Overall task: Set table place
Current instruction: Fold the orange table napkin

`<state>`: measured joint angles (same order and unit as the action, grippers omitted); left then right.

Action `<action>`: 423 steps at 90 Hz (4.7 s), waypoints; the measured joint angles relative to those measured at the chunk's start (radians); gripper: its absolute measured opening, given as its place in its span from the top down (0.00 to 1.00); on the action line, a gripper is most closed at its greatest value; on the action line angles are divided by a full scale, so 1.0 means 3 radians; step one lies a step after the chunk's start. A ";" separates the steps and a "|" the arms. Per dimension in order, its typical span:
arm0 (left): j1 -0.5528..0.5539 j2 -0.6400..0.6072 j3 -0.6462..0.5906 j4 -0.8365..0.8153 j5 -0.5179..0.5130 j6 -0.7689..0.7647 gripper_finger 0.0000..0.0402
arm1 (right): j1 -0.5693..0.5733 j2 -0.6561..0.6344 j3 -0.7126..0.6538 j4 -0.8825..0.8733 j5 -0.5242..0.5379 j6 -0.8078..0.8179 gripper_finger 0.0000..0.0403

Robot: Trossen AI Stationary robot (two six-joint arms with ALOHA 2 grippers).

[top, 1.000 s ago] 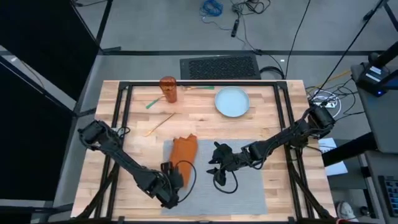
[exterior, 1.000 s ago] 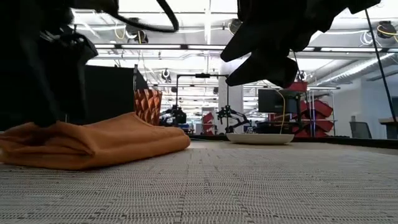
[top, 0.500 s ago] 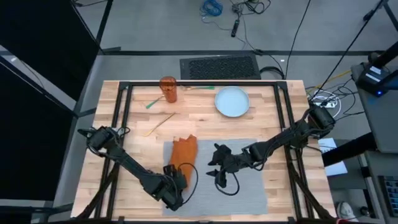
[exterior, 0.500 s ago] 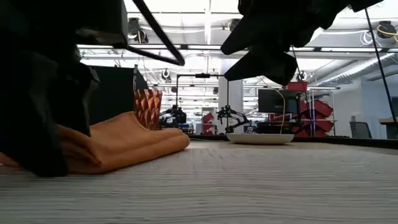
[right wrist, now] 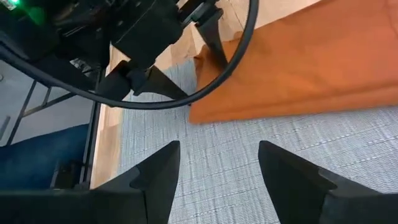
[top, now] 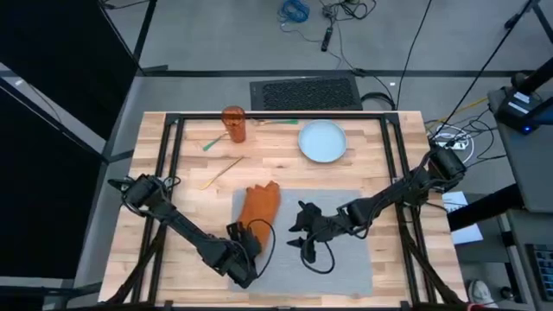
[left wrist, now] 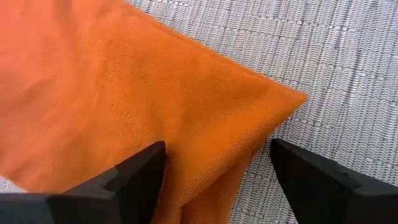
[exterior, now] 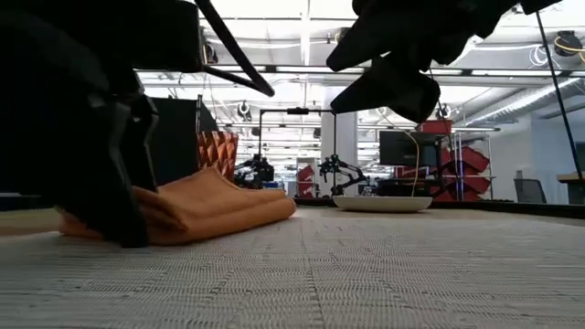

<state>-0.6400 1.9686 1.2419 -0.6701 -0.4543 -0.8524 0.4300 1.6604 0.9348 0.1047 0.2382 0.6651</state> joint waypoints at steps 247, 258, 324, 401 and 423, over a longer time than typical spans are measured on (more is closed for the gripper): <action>-0.0299 0.0205 0.0521 -0.1639 -0.0211 -0.0734 1.00 | 0.0158 0.0333 0.0004 0.0069 0.0173 0.0182 0.50; -0.0341 0.0203 0.0521 -0.1638 -0.0169 -0.0885 1.00 | 0.0158 0.0333 0.0004 0.0062 0.0173 0.0188 0.50; -0.0492 0.0270 0.0523 -0.1496 0.0095 -0.1795 1.00 | 0.0362 0.0333 0.0000 -0.0207 0.0161 0.0150 0.50; 0.0208 0.0077 -0.0239 -0.1093 -0.0390 -0.1201 1.00 | 0.0567 0.0333 0.0000 -0.0290 0.0348 0.0291 0.50; 0.0231 -0.0073 -0.0232 -0.0711 -0.0422 -0.1031 1.00 | 0.0609 0.0333 0.0000 -0.0320 0.0422 0.0377 0.50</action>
<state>-0.5708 1.9466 1.1724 -0.8833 -0.5808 -1.1617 0.6128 1.7603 0.9348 0.0087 0.3649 0.7780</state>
